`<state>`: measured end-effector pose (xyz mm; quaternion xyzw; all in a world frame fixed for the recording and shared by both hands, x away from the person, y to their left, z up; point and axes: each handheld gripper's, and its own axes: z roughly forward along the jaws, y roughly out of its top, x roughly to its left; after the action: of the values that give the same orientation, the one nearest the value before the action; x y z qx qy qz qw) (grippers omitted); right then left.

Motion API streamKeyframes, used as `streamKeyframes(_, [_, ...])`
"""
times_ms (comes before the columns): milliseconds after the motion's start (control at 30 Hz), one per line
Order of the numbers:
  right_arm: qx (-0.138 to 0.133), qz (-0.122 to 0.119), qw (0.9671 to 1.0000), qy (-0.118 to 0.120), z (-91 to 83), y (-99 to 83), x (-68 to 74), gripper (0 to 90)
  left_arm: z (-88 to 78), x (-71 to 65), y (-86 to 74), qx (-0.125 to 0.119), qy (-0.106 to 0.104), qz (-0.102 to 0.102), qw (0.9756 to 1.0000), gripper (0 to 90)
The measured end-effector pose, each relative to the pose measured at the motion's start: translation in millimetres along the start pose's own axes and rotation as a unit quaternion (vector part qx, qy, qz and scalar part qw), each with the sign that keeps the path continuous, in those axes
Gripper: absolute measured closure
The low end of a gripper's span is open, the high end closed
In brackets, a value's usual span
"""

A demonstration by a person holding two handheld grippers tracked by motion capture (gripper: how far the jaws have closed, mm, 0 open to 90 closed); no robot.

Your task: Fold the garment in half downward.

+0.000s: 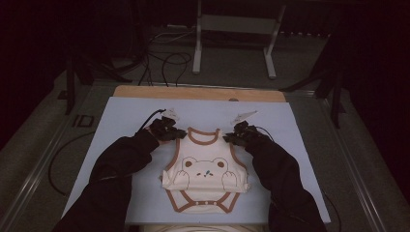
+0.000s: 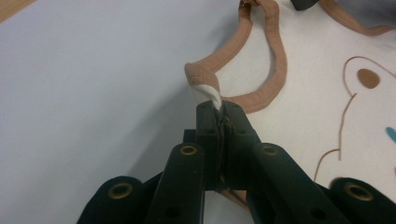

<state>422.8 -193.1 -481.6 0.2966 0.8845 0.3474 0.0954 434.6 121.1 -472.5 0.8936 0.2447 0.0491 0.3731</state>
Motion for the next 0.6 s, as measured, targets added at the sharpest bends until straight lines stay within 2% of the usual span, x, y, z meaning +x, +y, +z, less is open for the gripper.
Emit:
streamKeyframes(267, [-0.012, -0.010, 0.9998, -0.009, -10.9, 6.4, 0.0, 82.4, -13.7, -2.5, 11.0, -0.014, 0.003, 0.011, 0.9998, 87.1])
streamKeyframes(600, [-0.026, -0.010, 0.9994, -0.019, -24.1, 20.3, -2.3, 82.4, -30.6, -1.6, 26.0, -0.030, 0.011, 0.021, 0.9993, 87.1])
